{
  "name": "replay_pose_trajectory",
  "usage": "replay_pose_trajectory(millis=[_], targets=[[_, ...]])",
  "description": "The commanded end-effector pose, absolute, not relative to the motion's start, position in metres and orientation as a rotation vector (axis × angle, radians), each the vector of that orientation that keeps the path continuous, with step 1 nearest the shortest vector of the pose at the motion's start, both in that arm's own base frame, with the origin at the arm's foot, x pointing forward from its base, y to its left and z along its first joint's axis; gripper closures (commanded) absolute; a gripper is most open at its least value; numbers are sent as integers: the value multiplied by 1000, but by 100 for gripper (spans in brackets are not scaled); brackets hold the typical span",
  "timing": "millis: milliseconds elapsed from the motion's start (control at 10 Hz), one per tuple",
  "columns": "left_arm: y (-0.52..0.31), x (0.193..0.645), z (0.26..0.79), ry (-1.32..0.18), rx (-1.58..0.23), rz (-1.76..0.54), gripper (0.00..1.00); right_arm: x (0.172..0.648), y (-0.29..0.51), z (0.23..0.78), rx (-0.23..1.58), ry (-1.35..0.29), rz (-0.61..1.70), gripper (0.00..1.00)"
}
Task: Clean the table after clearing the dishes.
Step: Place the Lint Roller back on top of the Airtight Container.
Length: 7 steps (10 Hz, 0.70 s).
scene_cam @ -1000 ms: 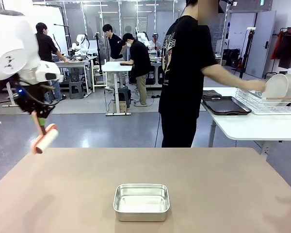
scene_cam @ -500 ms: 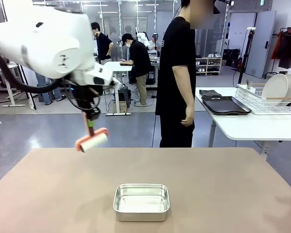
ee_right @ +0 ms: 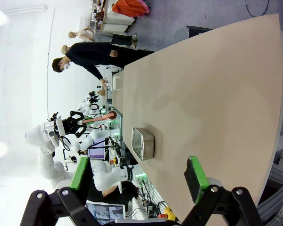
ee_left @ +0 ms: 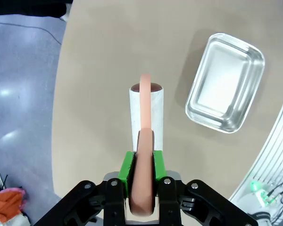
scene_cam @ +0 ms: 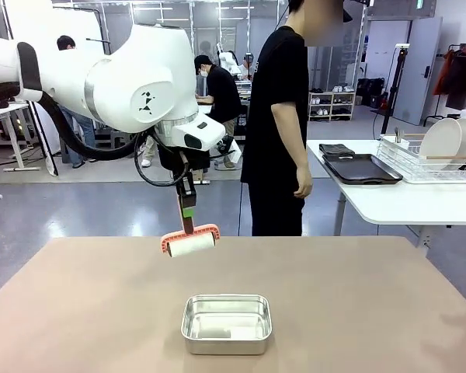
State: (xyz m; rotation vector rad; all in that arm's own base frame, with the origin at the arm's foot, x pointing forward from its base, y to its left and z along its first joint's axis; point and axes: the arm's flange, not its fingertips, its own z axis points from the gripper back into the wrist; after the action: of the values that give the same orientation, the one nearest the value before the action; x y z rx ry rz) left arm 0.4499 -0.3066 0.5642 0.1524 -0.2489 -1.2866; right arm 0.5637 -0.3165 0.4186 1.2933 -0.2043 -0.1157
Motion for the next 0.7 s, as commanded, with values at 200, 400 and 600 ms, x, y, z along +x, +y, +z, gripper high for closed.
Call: replay_pose_trajectory(millis=[200,400,600], targets=[[-305,452,563,-250,155,-1271,78,563,-315,421,1294,-206,-115,0],[-305,452,563,-250,155,-1271,78,563,-315,421,1294,-206,-115,0],[-315,448,560,-254,103,-1333,78,563,-315,421,1294,-206,-115,0]])
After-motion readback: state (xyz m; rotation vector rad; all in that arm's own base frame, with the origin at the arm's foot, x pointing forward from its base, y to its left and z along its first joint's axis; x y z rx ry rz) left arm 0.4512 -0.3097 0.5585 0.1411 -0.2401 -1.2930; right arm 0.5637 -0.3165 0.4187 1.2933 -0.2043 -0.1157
